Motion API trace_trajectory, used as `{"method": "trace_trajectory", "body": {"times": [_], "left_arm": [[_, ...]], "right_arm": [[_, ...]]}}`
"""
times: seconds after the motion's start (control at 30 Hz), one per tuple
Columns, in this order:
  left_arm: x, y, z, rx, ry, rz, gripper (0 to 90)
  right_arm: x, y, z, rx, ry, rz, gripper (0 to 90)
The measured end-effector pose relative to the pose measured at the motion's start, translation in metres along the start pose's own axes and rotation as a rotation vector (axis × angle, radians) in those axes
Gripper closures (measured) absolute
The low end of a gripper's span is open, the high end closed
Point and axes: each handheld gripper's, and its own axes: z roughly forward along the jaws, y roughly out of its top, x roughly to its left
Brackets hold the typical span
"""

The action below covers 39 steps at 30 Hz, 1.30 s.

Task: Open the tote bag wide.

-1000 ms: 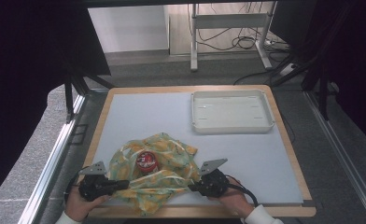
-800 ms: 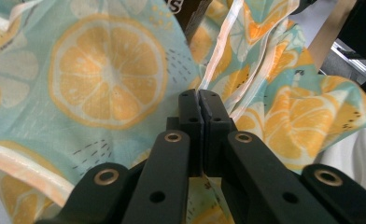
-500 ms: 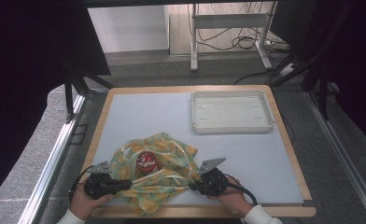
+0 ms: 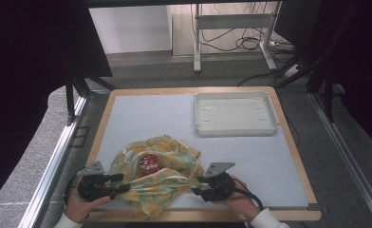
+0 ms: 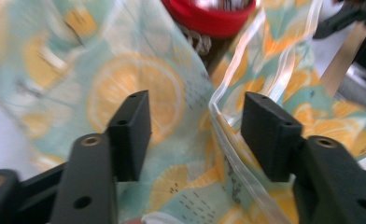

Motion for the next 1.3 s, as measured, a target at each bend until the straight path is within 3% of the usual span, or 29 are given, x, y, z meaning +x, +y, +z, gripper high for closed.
{"method": "trace_trajectory", "body": {"times": [0.3,0.4,0.43,0.47,0.5,0.53,0.57,0.6,0.77,0.83,1.1,1.17,1.3], "left_arm": [[-0.004,0.012,-0.024,-0.114,0.045,0.025,42.1],[-0.004,0.019,-0.026,-0.119,0.068,0.022,47.3],[-0.005,0.022,-0.026,-0.119,0.073,0.021,54.4],[-0.005,0.024,-0.025,-0.115,0.074,0.023,54.4],[-0.005,0.027,-0.024,-0.108,0.075,0.025,63.3],[-0.005,0.03,-0.022,-0.101,0.077,0.029,63.3],[-0.006,0.033,-0.02,-0.093,0.077,0.033,72.7],[-0.005,0.036,-0.018,-0.083,0.072,0.035,72.7],[-0.007,0.049,-0.002,-0.017,0.038,0.056,87.3],[-0.009,0.052,0.004,0.01,0.036,0.072,90.0],[-0.011,0.052,0.017,0.084,0.027,0.095,90.0],[-0.009,0.051,0.02,0.107,0.026,0.09,90.0],[0.001,0.048,0.027,0.152,0.031,0.066,90.0]], "right_arm": [[-0.004,0.003,-0.031,-0.125,-0.075,0.022,38.0],[-0.008,0.011,-0.045,-0.177,-0.099,0.032,38.4],[-0.01,0.02,-0.051,-0.205,-0.109,0.023,44.1],[-0.01,0.02,-0.051,-0.205,-0.109,0.023,44.1],[-0.012,0.031,-0.053,-0.215,-0.094,0.014,52.3],[-0.012,0.031,-0.053,-0.215,-0.094,0.014,52.3],[-0.013,0.042,-0.052,-0.209,-0.086,-0.009,61.1],[-0.013,0.042,-0.052,-0.209,-0.086,-0.009,61.1],[-0.014,0.071,-0.032,-0.169,-0.055,-0.04,78.5],[-0.012,0.083,-0.014,-0.134,-0.026,-0.053,84.8],[-0.005,0.097,0.025,-0.059,0.003,-0.076,86.3],[-0.006,0.098,0.04,-0.021,0.008,-0.061,86.3],[-0.007,0.097,0.053,0.013,0.014,-0.05,86.3]]}}
